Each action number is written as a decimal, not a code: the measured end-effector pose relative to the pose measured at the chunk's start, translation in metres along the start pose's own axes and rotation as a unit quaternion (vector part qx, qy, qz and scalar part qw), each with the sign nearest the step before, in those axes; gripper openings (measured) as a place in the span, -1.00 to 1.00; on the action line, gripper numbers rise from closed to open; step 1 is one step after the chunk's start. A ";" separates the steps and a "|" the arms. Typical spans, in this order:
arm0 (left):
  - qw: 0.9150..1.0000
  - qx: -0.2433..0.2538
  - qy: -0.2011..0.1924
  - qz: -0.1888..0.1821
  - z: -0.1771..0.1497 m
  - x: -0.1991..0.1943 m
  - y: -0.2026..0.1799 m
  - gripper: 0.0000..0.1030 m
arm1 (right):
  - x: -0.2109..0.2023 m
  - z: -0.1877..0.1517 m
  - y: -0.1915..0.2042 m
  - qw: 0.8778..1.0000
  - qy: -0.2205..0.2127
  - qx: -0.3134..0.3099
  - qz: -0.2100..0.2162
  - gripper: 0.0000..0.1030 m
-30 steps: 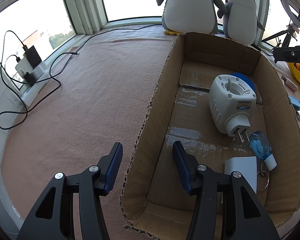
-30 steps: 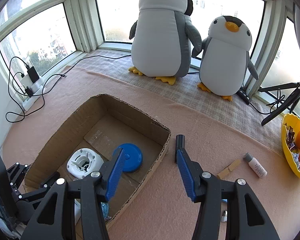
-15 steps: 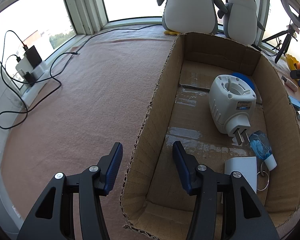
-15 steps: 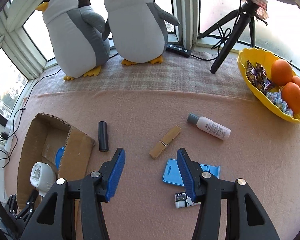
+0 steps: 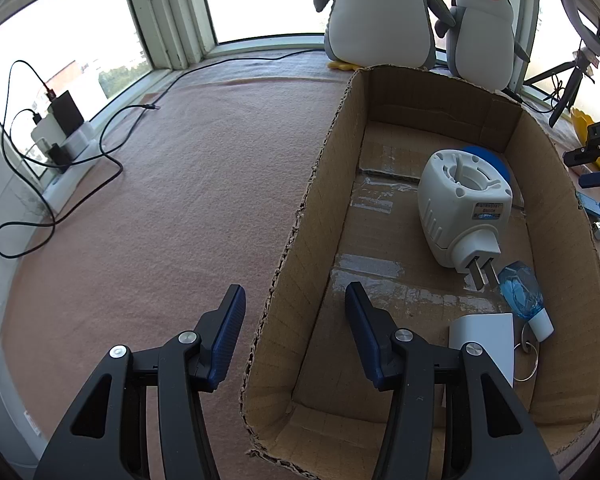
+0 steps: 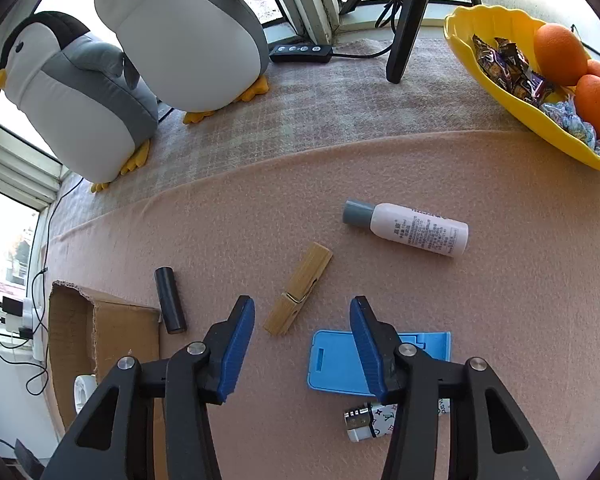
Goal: Organize rigid objects
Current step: 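Move the right tool to the wooden clothespin, then close the right gripper on the wooden clothespin, then carry the clothespin with the right gripper over the box, then open the right gripper to drop the clothespin into the box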
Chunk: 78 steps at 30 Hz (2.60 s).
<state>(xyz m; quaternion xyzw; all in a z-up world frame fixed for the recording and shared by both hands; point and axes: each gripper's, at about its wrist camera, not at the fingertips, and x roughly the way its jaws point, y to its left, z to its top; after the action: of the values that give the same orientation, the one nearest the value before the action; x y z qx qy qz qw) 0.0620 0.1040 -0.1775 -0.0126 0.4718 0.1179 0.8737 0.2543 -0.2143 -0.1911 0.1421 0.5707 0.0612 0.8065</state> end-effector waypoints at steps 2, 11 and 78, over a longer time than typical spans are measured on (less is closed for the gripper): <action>1.000 0.000 0.000 0.000 0.000 0.000 0.000 0.00 | 0.004 0.002 0.003 1.000 0.000 -0.004 -0.005 -0.19; 1.000 -0.001 0.000 0.000 0.000 0.000 0.000 0.00 | 0.016 0.005 0.019 0.998 0.007 -0.042 -0.039 -0.57; 1.000 -0.002 -0.002 0.000 0.001 0.001 0.001 0.00 | -0.039 -0.112 0.164 0.963 -0.011 -0.253 0.091 -0.43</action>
<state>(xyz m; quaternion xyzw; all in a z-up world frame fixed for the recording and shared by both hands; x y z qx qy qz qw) 0.0628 0.1056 -0.1780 -0.0142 0.4694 0.1189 0.8748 0.1462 -0.0507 -0.1409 -0.0149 0.5124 0.2748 0.8134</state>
